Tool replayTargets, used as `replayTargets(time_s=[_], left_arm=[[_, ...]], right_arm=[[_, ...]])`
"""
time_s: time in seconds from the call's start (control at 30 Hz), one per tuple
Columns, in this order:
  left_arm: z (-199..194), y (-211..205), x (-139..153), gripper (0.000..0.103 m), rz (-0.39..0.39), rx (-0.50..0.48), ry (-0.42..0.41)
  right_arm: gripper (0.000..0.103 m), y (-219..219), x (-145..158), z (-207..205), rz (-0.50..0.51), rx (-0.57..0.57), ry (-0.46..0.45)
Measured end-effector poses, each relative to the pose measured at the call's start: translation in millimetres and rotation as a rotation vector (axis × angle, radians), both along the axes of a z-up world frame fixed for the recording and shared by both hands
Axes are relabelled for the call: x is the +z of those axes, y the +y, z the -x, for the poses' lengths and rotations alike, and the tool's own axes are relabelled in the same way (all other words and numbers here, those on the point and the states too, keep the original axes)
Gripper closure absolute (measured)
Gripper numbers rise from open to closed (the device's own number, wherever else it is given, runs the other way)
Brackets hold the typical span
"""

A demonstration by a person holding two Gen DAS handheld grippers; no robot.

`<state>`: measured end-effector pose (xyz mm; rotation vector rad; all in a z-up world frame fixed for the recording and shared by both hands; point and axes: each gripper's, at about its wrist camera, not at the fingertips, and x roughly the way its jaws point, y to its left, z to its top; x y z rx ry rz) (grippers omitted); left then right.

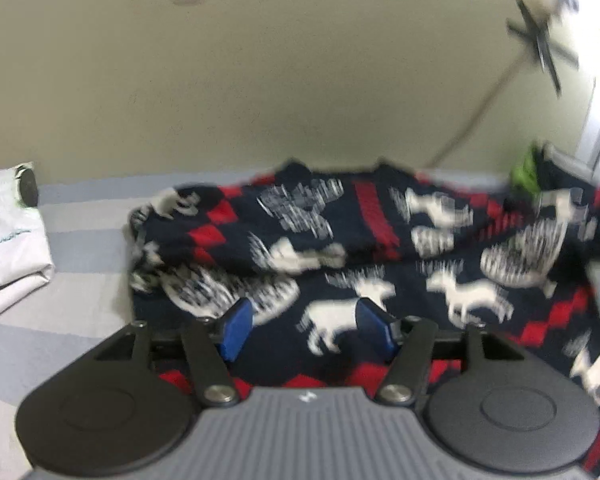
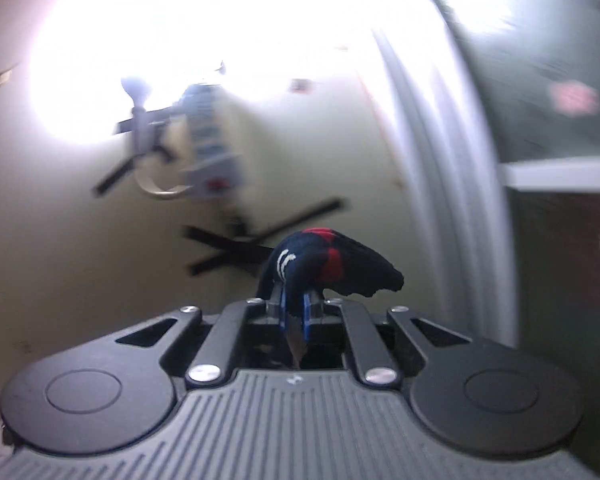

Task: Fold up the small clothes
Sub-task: 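Lift the sweater hem with the right tool and fold it over the body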

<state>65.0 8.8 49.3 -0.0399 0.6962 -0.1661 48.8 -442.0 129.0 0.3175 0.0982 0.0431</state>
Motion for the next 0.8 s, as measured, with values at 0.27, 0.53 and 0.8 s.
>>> replayTargets(time_s=[0.27,0.53,0.8], left_arm=[[11,82,37,0.039,0.122,0.163,-0.090],[-9,115,24,0.025,0.163,0.210,-0.047],[-38,124,-5,0.025,0.167,0.261,0.019]], right_arm=[[0.090,196,36,-52,0.255,0.507,-0.068],[0.057,287,5,-51,0.452,0.771,-0.032],[0.073,200,-105,-66,0.287,0.560,0.373]])
